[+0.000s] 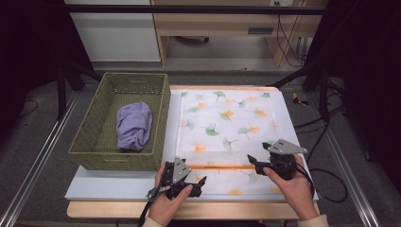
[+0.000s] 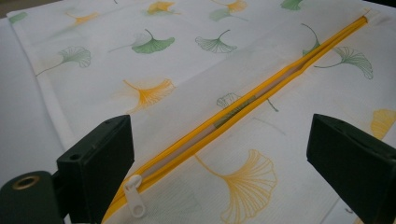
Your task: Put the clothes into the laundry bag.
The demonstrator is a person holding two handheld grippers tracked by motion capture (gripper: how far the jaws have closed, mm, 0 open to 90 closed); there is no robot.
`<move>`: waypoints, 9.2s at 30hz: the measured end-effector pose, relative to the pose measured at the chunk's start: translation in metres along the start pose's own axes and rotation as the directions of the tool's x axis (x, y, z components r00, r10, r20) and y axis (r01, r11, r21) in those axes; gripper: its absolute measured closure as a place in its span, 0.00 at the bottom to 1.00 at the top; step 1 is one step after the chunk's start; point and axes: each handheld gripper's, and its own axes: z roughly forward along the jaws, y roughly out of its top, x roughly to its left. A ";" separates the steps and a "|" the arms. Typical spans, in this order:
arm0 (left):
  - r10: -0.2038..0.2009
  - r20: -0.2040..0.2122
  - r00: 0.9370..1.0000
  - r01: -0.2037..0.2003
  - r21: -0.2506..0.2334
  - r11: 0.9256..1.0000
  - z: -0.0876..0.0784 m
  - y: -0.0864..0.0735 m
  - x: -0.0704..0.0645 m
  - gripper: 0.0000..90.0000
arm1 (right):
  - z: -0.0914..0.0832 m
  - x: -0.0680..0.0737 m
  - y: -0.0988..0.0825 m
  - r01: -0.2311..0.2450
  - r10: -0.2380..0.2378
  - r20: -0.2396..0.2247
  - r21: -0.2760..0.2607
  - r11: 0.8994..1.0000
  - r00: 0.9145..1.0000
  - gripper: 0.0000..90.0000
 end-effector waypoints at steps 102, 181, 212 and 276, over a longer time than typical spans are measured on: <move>0.007 -0.068 0.998 0.003 0.155 0.988 -0.060 0.087 0.065 0.06 | 0.061 0.024 0.014 0.005 -0.003 -0.212 0.013 1.000 0.977 0.99; 0.047 -0.311 0.949 0.025 0.223 0.975 -0.104 0.104 0.165 0.07 | 0.060 0.024 0.011 0.015 -0.011 -0.222 0.016 1.000 0.975 0.99; 0.048 -0.351 0.935 0.051 0.267 0.962 -0.077 0.123 0.209 0.07 | 0.059 0.023 0.010 0.011 -0.006 -0.228 0.019 1.000 0.974 0.98; -0.079 -0.322 0.944 0.188 0.326 0.926 -0.003 0.062 0.276 0.05 | 0.059 0.022 0.007 0.020 -0.012 -0.239 0.034 0.999 0.971 0.98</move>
